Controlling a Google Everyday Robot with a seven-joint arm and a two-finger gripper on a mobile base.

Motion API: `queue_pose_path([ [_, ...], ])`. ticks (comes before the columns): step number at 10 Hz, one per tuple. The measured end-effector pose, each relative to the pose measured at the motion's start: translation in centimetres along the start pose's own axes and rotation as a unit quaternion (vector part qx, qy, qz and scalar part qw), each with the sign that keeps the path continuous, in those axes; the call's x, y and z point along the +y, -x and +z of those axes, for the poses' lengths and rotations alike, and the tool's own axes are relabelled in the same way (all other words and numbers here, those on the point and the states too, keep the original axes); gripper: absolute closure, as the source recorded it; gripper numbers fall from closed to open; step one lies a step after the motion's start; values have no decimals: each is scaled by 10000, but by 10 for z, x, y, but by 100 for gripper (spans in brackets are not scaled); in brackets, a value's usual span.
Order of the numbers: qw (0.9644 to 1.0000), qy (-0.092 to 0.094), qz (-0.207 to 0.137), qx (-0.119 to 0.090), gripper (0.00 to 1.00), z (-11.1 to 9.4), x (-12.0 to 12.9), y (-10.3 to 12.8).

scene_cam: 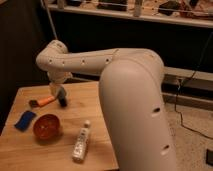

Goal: Place the ceramic cup over the eraser

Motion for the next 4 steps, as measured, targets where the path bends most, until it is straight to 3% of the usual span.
queue_pose_path([
  [1, 10000, -63, 41, 55, 20, -20, -4, -20],
  [4, 9990, -187, 278, 289, 20, -49, -3, -74],
])
